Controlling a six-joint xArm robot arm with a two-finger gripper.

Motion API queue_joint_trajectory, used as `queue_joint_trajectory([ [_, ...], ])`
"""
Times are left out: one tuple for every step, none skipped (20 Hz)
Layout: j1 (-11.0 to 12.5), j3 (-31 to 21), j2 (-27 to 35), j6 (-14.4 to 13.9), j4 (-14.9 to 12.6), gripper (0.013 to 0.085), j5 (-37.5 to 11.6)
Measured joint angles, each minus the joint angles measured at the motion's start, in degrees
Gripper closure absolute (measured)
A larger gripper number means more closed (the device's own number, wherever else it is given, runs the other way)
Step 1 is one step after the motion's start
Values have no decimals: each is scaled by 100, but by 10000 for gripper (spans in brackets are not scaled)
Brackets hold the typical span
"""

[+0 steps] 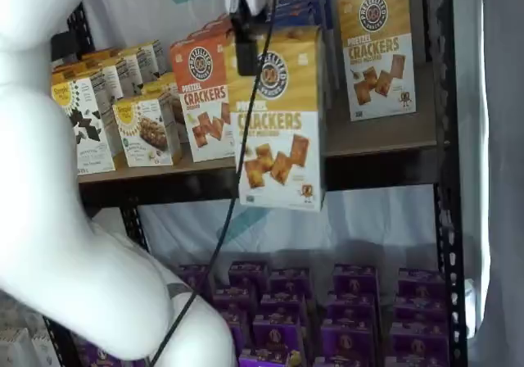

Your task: Retrieve the yellow and white box located on the top shelf, the sixth one from the left

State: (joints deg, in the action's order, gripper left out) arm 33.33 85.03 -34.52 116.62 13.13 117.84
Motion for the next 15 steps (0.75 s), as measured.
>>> queue_joint_trajectory([
  [-131, -63, -68, -125, -10, 370, 36],
  [-242, -113, -123, -240, -9, 370, 67],
  [-346, -160, -172, -355, 3, 370, 97],
  [-431, -200, -213, -446, 17, 370, 108],
  [-533, -251, -264, -559, 35, 370, 114],
  [-649, -294, -307, -685, 54, 370, 133],
  [-712, -314, -326, -752, 60, 370, 142],
  [-794, -343, -355, -834, 60, 370, 144],
  [-884, -378, -387, -925, 61, 370, 140],
  [-936, -398, -404, -978, 67, 370, 139],
  [-989, -415, -417, -1042, 82, 370, 144],
  [-1020, -422, -421, -1077, 90, 370, 150],
  [-1060, -428, -424, -1120, 96, 370, 161],
  [-1083, -432, -425, -1144, 98, 370, 165],
  [-1098, -435, -425, -1162, 101, 370, 170],
])
